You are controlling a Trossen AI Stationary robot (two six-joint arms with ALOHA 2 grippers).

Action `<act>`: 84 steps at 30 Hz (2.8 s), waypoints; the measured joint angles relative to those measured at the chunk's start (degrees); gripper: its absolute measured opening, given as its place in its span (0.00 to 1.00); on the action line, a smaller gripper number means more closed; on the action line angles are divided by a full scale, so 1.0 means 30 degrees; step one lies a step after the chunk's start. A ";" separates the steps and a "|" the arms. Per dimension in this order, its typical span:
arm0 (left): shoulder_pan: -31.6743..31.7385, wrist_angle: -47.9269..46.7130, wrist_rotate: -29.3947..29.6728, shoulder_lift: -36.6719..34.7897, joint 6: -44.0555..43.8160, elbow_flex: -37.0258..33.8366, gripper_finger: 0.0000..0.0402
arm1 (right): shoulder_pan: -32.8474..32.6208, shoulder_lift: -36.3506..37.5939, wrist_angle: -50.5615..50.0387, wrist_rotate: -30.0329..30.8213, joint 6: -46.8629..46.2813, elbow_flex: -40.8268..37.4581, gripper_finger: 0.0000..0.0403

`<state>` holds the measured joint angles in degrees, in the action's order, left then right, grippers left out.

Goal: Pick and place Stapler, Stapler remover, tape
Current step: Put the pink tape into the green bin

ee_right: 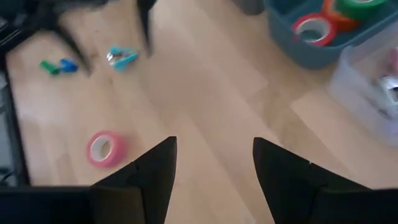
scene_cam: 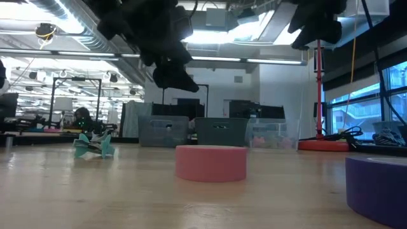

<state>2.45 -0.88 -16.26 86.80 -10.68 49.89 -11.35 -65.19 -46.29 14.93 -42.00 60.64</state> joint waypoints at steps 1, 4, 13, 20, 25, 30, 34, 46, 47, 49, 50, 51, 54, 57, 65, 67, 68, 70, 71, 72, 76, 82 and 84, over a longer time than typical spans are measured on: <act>-0.0505 0.0065 0.0265 0.0164 -0.0076 0.0000 0.90 | 0.0188 0.0000 -0.0008 0.0248 -0.0001 0.0000 0.53; -0.1941 0.0521 0.0767 0.0938 -0.1289 0.0000 0.90 | 0.0939 0.0007 -0.0237 0.0303 -0.0008 0.0000 0.53; -0.5343 0.3501 0.4670 0.4426 -0.8206 0.0989 0.90 | 0.2862 0.0029 -0.1784 -0.1077 0.0832 0.0022 0.53; -0.6219 0.1166 0.6182 0.7067 -0.8911 0.4116 0.90 | 0.3122 0.0031 -0.1952 -0.1329 0.2644 0.0022 0.53; -0.6421 -0.1253 0.6248 0.9046 -0.8318 0.6101 0.90 | 0.3122 0.0044 -0.2083 -0.1343 0.3452 0.0029 0.53; -0.6430 -0.2773 0.6276 0.9494 -0.8022 0.6856 0.90 | 0.3120 0.0051 -0.2163 -0.1504 0.3729 0.0036 0.53; -0.6428 -0.3127 0.6243 0.9405 -0.8046 0.6851 0.90 | 0.3115 0.0051 -0.2163 -0.1548 0.3729 0.0036 0.53; -0.6394 -0.4677 0.5386 0.8853 -0.8189 0.6914 0.90 | 0.3115 0.0044 -0.2468 -0.1985 0.4174 0.0036 0.53; -0.6394 -0.5014 0.5729 0.8853 -0.8168 0.6877 0.90 | 0.3115 0.0044 -0.2511 -0.1985 0.4174 0.0036 0.53; -0.6419 -0.5486 0.6196 0.8831 -0.8172 0.6914 0.90 | 0.3115 0.0044 -0.2591 -0.1985 0.4232 0.0036 0.53; -0.6420 -0.5560 0.6302 0.8831 -0.8043 0.6907 0.90 | 0.3115 0.0044 -0.2578 -0.1985 0.4232 0.0036 0.53; -0.6399 -0.5602 0.6334 0.8831 -0.8031 0.6907 0.90 | 0.3121 0.0044 -0.2614 -0.1985 0.4239 0.0036 0.53; -0.6401 -0.5797 0.6924 0.8831 -0.8029 0.6907 0.90 | 0.3122 0.0044 -0.2718 -0.1985 0.4242 0.0036 0.53; -0.6390 -0.5869 0.7480 0.8835 -0.8036 0.6899 0.90 | 0.3122 0.0044 -0.2724 -0.1985 0.4298 0.0036 0.53; -0.6379 -0.5822 0.7881 0.9365 -0.8116 0.6951 0.90 | 0.3120 0.0044 -0.2717 -0.1985 0.4662 0.0036 0.53; -0.6410 -0.5810 0.7926 0.9396 -0.8100 0.6951 0.89 | 0.3122 0.0044 -0.2712 -0.1985 0.4662 0.0036 0.53; -0.6430 -0.5807 0.7973 0.9402 -0.8043 0.6948 0.88 | 0.3119 0.0044 -0.2709 -0.1985 0.4669 0.0036 0.53; -0.6420 -0.5807 0.7972 0.9407 -0.8045 0.6942 0.83 | 0.3122 0.0044 -0.2709 -0.1983 0.4675 0.0036 0.53; -0.6456 -0.5807 0.7897 0.9415 -0.8050 0.6936 0.79 | 0.3122 0.0044 -0.2709 -0.1985 0.4696 0.0036 0.53; -0.6497 -0.5776 0.7826 0.9422 -0.8043 0.6929 0.75 | 0.3118 0.0044 -0.2717 -0.1985 0.4718 0.0036 0.53; -0.6690 -0.5475 0.7710 0.9462 -0.8043 0.6936 0.52 | 0.3121 0.0044 -0.2724 -0.1982 0.4735 0.0036 0.53; -0.6558 -0.4653 0.6522 0.9495 -0.8247 0.6922 0.09 | 0.3122 0.0044 -0.2731 -0.1531 0.4998 0.0036 0.53; -0.6295 -0.4530 0.5741 0.9327 -0.8456 0.6881 0.08 | 0.3122 0.0044 -0.2740 -0.1530 0.5004 0.0036 0.53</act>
<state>-16.43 -14.47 0.96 114.78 -36.04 70.53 -1.98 -65.06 -54.50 10.34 -26.98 60.75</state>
